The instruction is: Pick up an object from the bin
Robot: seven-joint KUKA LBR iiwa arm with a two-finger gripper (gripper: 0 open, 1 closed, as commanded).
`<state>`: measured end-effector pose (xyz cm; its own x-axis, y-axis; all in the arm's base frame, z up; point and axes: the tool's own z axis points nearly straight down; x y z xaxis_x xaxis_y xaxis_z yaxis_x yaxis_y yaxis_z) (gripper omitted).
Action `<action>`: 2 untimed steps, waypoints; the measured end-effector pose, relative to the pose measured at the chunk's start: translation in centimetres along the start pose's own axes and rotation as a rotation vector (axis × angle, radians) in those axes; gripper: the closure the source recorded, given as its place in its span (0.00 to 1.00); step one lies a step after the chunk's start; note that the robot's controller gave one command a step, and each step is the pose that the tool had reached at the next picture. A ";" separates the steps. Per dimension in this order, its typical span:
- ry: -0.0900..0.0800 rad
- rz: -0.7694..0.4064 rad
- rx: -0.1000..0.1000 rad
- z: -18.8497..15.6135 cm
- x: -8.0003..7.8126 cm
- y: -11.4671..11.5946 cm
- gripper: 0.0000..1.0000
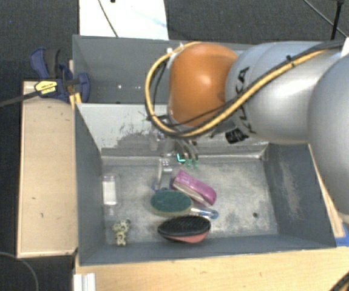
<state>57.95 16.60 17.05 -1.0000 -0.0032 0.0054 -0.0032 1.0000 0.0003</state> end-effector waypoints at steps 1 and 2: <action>-0.009 -0.191 -0.005 10.0 3.6 -5.6 0.00; -0.018 -0.188 -0.002 9.5 3.2 -5.7 1.00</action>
Offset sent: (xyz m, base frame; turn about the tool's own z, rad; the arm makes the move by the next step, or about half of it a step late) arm -0.0368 -0.0585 -0.1005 -0.1942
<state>54.73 10.88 7.57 -0.9817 -0.1898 -0.0132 -0.1898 0.9818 0.0016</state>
